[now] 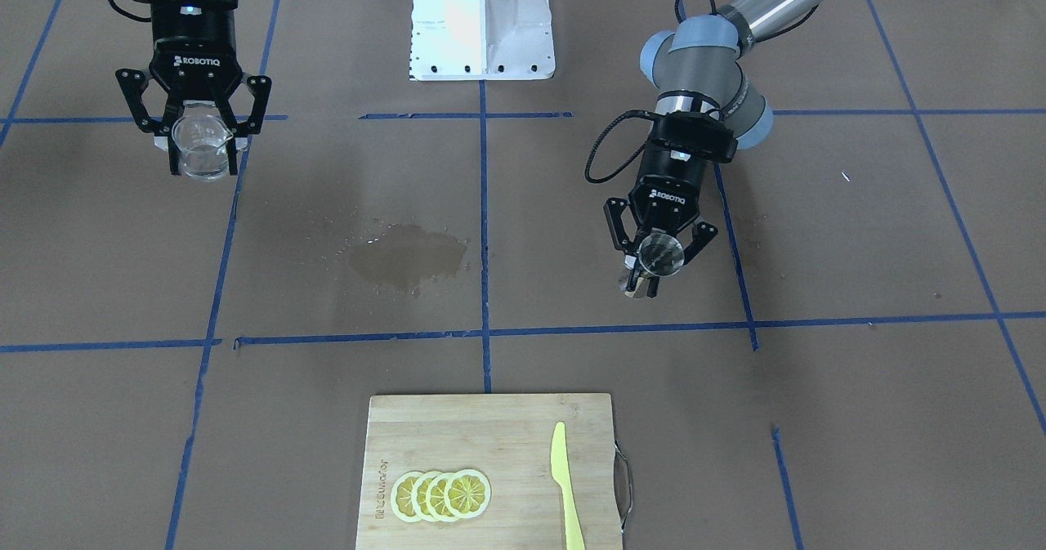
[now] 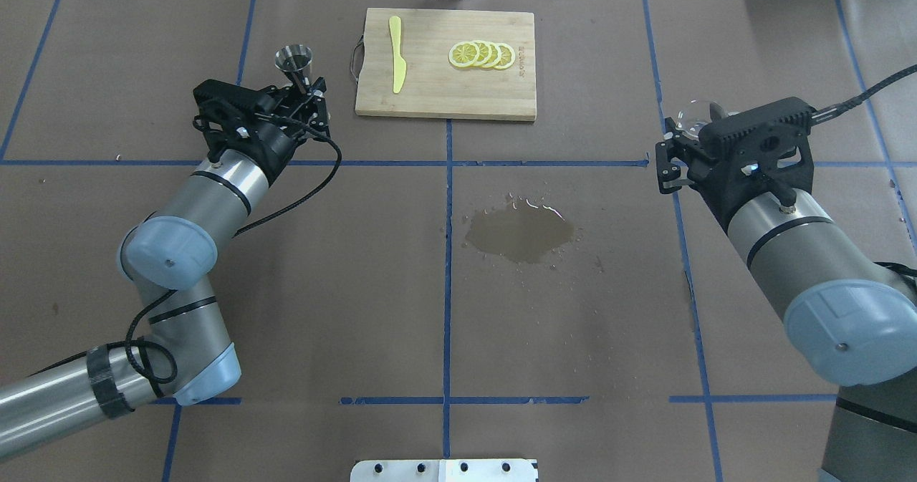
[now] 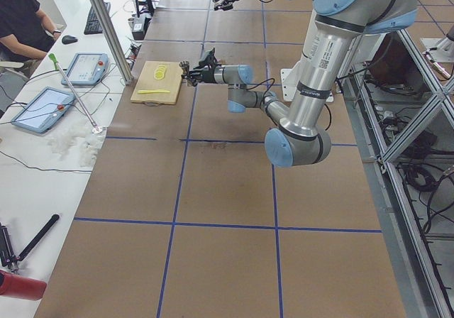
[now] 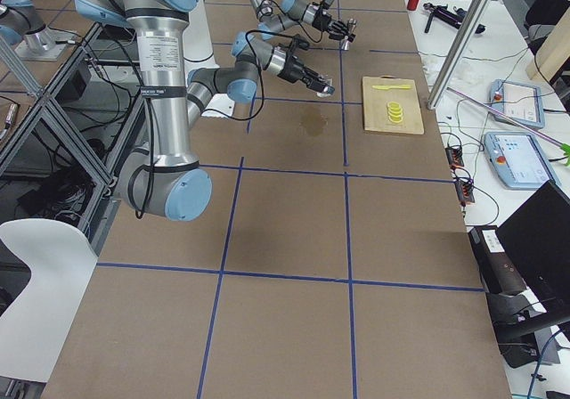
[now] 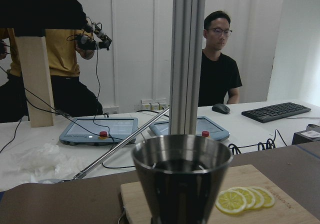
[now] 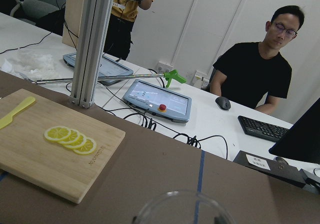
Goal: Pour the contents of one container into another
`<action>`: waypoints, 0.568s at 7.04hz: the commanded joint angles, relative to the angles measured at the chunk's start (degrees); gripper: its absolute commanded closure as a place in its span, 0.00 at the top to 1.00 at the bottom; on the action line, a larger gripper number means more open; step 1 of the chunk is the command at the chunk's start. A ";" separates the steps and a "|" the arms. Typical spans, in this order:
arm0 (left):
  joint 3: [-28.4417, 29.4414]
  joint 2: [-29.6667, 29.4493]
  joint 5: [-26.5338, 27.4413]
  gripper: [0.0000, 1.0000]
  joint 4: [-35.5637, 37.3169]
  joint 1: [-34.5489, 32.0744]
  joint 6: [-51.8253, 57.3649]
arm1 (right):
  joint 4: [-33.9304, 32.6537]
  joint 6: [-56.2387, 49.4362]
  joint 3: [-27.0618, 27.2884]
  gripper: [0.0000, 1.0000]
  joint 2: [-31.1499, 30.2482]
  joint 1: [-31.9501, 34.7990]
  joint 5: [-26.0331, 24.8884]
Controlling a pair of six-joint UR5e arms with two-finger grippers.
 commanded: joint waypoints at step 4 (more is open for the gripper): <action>-5.63 14.25 11.11 0.00 0.87 -0.11 -9.30 | 16.95 10.33 -9.68 0.00 -9.83 -0.11 0.40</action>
